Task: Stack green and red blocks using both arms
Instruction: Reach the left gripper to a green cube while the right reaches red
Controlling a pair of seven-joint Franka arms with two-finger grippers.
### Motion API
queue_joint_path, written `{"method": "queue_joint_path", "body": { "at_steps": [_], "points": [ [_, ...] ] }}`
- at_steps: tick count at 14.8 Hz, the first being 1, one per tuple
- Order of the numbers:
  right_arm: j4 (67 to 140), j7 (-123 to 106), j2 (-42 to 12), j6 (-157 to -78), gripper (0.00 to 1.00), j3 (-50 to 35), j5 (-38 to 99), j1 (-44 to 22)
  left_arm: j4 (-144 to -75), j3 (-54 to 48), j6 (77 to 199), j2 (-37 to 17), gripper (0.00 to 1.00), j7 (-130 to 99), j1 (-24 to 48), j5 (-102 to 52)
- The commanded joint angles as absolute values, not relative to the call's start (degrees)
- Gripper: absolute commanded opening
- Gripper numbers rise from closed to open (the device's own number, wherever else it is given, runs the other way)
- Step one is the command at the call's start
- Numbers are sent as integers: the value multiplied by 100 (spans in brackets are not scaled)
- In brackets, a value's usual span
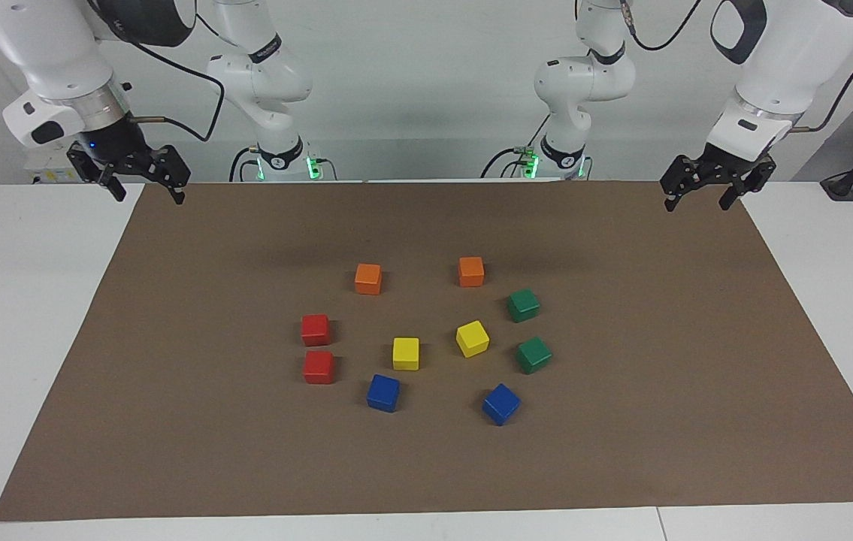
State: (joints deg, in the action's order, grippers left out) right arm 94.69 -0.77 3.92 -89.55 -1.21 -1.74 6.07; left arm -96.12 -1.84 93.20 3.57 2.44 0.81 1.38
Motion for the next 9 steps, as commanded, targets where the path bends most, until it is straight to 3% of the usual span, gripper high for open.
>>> {"method": "queue_joint_path", "body": {
  "at_steps": [1, 9],
  "points": [
    [9545, -167, 483, -8930, 100, -167, -185, 703, -9686, -229, 9352, 457, 100, 316, 9, 202],
    [9597, -158, 483, -8938, 100, -176, -176, 668, -9738, -229, 9317, 492, 100, 386, 35, 211]
  ]
}}
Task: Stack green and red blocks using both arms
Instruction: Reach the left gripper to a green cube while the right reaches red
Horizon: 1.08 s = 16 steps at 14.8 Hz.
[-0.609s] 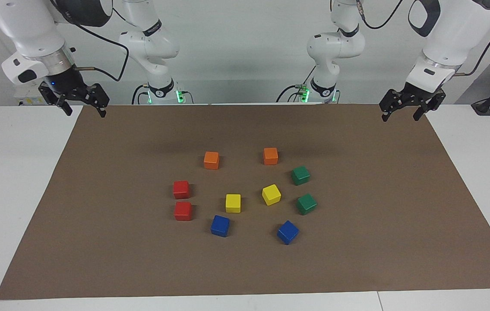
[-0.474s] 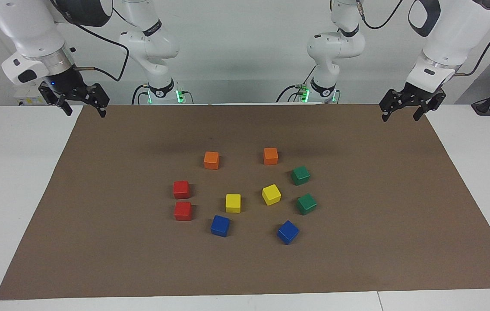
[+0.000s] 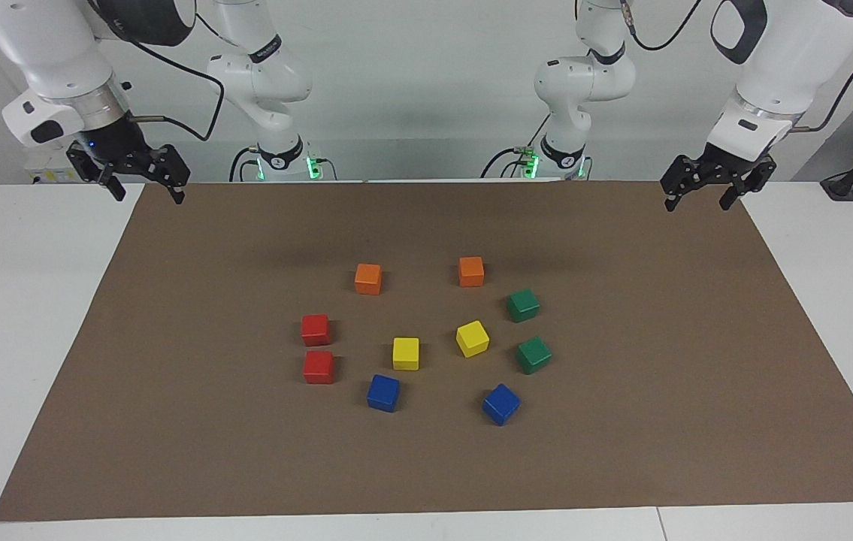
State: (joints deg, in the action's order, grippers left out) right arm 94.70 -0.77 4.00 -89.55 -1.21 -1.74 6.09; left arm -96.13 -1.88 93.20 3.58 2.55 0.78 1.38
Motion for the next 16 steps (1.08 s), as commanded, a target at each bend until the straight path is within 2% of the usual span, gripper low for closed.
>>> {"method": "queue_joint_path", "body": {
  "at_steps": [1, 4, 8, 10, 16],
  "points": [
    [9624, -150, 492, -8947, 100, -176, -167, 624, -9860, -229, 9325, 553, 100, 387, 35, 211],
    [9694, 244, 492, -8886, 100, -211, -18, 379, -9861, -229, 9325, 571, 100, 291, 44, 211],
    [9633, 991, 106, -9253, 100, -211, 44, -289, -9870, -220, 9324, 571, 100, 264, 26, 202],
    [9633, 1186, -78, -9482, 100, -211, 114, -421, -9888, -229, 9351, 519, 100, 124, 114, 185],
    [9650, 1257, -623, -10036, 100, -211, 114, -474, -9896, -237, 10097, -280, 100, -1192, 825, 97]
  ]
}}
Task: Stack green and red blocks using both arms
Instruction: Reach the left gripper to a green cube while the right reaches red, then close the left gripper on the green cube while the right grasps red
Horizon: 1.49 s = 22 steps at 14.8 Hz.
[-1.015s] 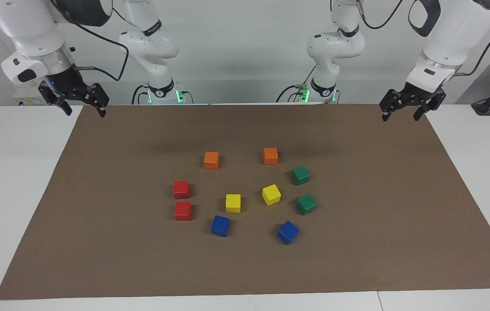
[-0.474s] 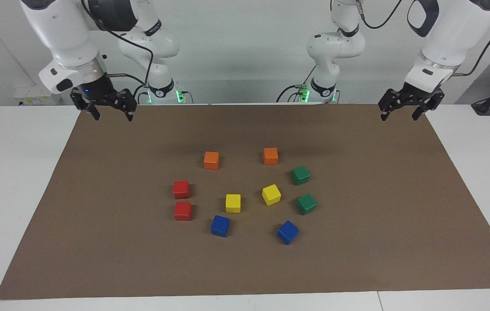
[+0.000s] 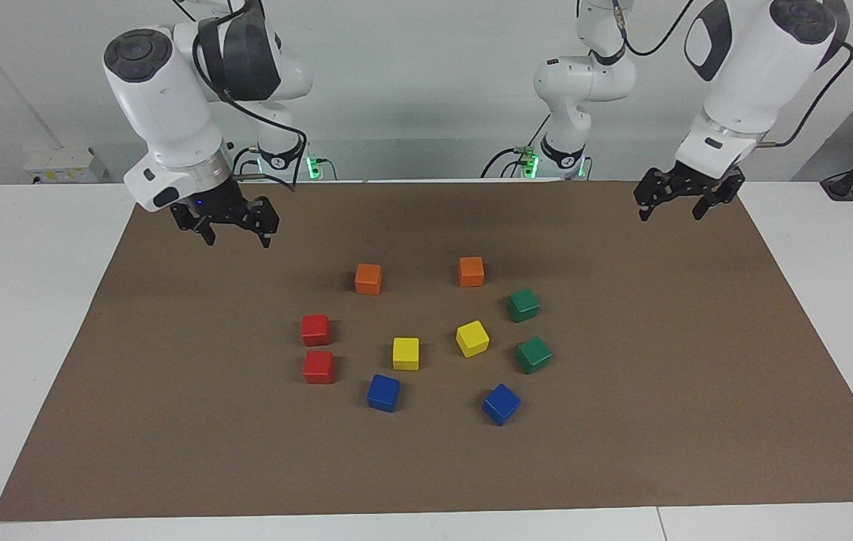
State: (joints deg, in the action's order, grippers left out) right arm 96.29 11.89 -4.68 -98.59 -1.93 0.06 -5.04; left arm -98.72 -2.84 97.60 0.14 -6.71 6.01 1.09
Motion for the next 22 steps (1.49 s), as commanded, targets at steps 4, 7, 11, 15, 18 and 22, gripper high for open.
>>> {"method": "queue_joint_path", "body": {
  "at_steps": [4, 7, 11, 15, 18, 22],
  "points": [
    [9825, 1642, -949, -10624, 100, -220, 114, -816, -9896, -246, 10607, -746, 100, -2038, 1274, 79],
    [10483, 1775, -897, -11397, 100, -220, 114, -984, -10212, -237, 11030, -870, 100, -2276, 1415, 26],
    [10766, 1758, -914, -11637, 100, -220, 114, -1063, -10590, -237, 11504, -949, 100, -3021, 1731, 26],
    [11047, 1758, -923, -12004, 100, -220, 114, -1116, -10933, -246, 12040, -967, 100, -3444, 1925, 26],
    [11302, 1749, -958, -12435, 100, -220, 105, -1125, -11170, -246, 12391, -1028, 100, -3524, 2013, 18],
    [11399, 1732, -1072, -12664, 100, -220, 105, -1125, -11311, -246, 12585, -1177, 100, -3910, 2144, 18]
  ]
}}
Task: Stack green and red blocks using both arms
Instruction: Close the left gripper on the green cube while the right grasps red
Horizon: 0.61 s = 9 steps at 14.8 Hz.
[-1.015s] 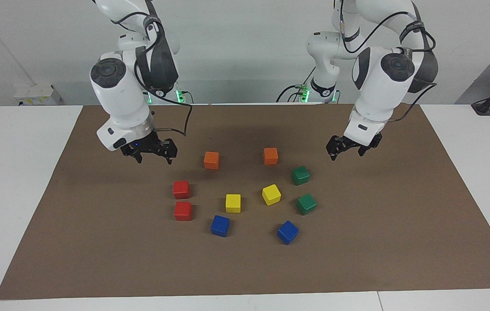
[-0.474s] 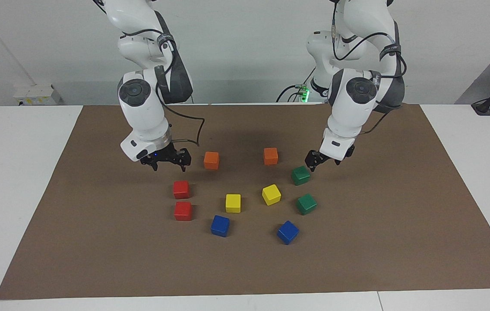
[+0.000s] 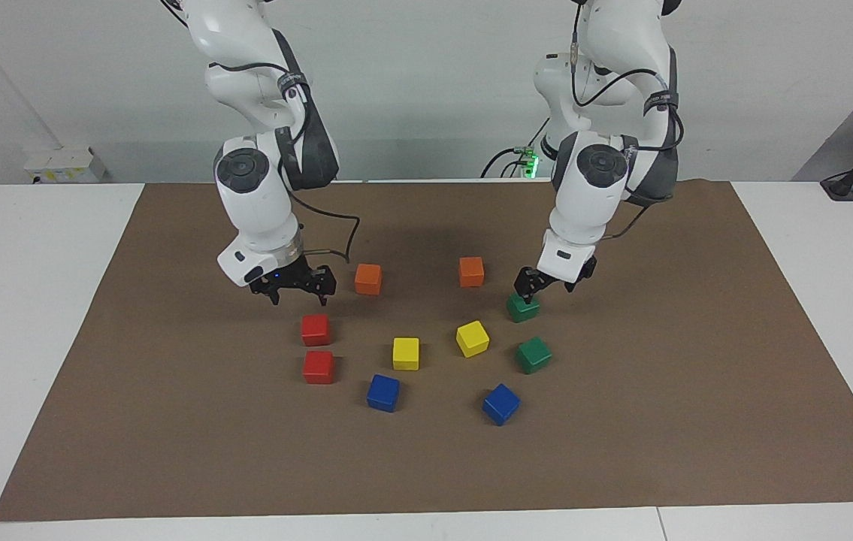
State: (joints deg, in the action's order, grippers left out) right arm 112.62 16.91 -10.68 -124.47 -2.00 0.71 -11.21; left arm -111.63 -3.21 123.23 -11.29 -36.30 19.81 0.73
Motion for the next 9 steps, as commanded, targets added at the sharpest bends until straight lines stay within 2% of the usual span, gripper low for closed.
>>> {"method": "queue_joint_path", "body": {
  "at_steps": [1, 9],
  "points": [
    [11434, 1731, -1107, -12778, 100, -220, 105, -1116, -11346, -246, 12647, -1204, 100, -4033, 2188, 26],
    [11522, 1749, -1441, -13307, 100, -220, 105, -1134, -11443, -237, 12876, -1371, 100, -4271, 2347, 26]
  ]
}}
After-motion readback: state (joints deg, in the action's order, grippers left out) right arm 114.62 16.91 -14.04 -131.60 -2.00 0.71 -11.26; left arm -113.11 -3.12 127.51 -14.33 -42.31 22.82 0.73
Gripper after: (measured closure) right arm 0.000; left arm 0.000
